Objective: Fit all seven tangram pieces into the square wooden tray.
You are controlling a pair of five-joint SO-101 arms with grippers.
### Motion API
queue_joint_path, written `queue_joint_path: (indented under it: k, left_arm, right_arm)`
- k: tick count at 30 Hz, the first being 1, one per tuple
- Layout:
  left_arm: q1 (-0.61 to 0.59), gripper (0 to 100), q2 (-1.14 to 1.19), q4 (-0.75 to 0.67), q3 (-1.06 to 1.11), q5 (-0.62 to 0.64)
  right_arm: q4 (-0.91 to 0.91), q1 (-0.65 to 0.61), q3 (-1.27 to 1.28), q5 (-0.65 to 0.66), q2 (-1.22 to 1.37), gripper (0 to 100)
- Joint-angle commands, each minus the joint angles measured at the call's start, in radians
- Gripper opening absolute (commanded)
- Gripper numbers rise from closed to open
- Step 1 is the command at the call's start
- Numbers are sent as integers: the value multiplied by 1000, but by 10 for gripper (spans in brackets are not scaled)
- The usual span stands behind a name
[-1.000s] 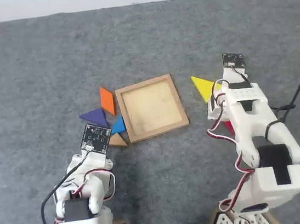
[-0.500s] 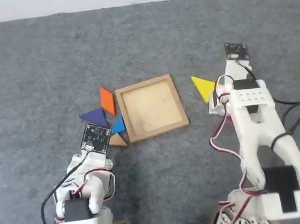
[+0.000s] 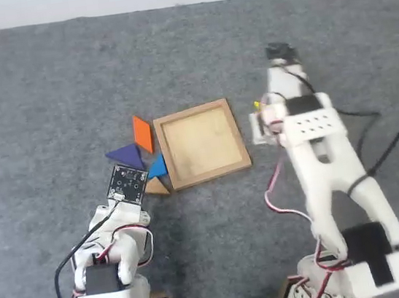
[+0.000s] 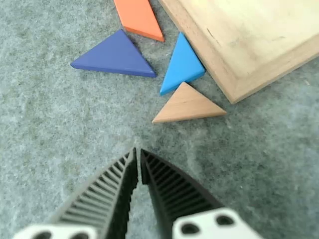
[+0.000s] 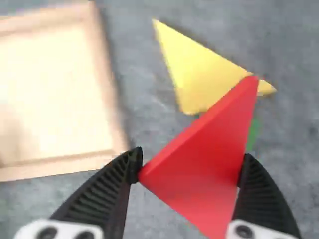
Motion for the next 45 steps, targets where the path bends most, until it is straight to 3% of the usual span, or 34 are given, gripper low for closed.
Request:
queue_joint_path:
  k: [1, 11, 16, 19, 26, 33, 40, 45]
  left_arm:
    - [-3, 13, -17, 5, -7, 2]
    - [-3, 13, -17, 5, -7, 2]
    - [-3, 13, -17, 5, -7, 2]
    - [-3, 13, -17, 5, -7, 2]
    - [-3, 13, -17, 5, -7, 2]
    - [-3, 13, -17, 5, -7, 2]
    - [-3, 13, -17, 5, -7, 2]
    - [-3, 13, -17, 5, -7, 2]
  right_arm:
    - [79, -110, -264, 14, 108, 245]
    - [176, -332, -773, -28, 575, 245]
    - [228, -380, -991, -18, 753, 245]
    - [292, -390, -1114, 104, 832, 245]
    - [467, -366, -1402, 529, 963, 248]
    - [512, -410, -1528, 896, 1058, 248]
    - [489, -409, -1533, 1148, 1147, 248]
    - [453, -386, -1533, 1212, 1159, 248]
